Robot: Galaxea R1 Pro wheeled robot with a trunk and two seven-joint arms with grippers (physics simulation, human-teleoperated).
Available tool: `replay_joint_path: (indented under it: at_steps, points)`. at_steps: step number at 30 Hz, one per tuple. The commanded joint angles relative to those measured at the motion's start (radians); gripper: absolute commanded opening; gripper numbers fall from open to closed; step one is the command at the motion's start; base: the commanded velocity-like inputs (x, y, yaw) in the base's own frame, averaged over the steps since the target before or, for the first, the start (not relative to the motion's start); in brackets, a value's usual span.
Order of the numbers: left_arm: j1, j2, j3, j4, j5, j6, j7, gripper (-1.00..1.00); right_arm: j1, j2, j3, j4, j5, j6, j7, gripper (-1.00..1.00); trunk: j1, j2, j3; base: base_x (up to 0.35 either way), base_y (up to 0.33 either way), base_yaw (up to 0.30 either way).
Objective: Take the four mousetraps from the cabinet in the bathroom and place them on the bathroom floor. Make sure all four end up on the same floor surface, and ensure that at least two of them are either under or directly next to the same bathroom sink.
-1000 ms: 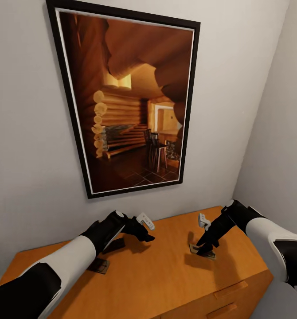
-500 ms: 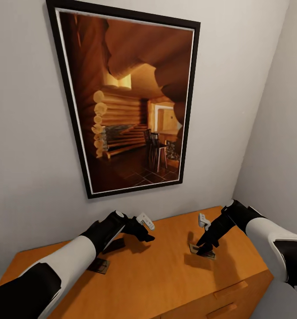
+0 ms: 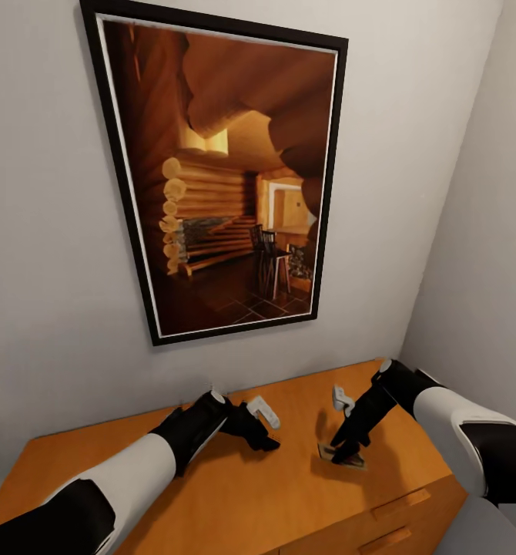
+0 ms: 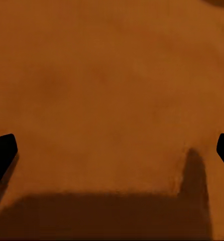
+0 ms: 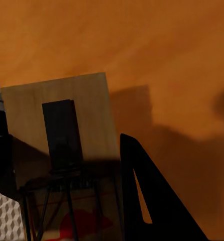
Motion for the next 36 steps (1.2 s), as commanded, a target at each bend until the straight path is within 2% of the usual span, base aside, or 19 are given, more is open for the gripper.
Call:
replay_joint_path:
  at_steps: [1, 6, 22, 31, 36]
  points:
    - [0.005, 0.000, -0.002, 0.004, 0.000, 0.000, -0.002, 1.00, 0.000, -0.001, 0.003, 0.005, -0.003, 0.016, 0.007, -1.00, 0.000, -0.002, -0.002, 0.000, 0.000, 0.000]
    - [0.023, -0.006, -0.002, 0.025, 0.000, -0.026, -0.002, 1.00, 0.000, -0.005, 0.001, 0.023, -0.007, 0.013, 0.010, -1.00, 0.000, -0.002, -0.002, 0.000, 0.000, 0.000]
    - [0.030, -0.004, 0.000, 0.016, -0.002, -0.025, -0.002, 1.00, 0.000, -0.009, -0.001, 0.018, -0.008, 0.003, 0.011, -1.00, 0.000, -0.002, -0.002, 0.000, 0.000, 0.000]
    - [0.030, 0.011, 0.010, -0.040, -0.007, -0.011, -0.003, 1.00, 0.000, -0.014, -0.002, -0.018, -0.005, 0.022, 0.011, -1.00, 0.000, -0.002, -0.002, 0.000, 0.000, 0.000]
    - [0.031, 0.029, 0.023, -0.046, -0.007, -0.010, -0.003, 1.00, 0.000, -0.019, -0.002, -0.096, -0.004, 0.035, 0.037, -1.00, 0.000, -0.002, -0.002, 0.000, 0.000, 0.000]
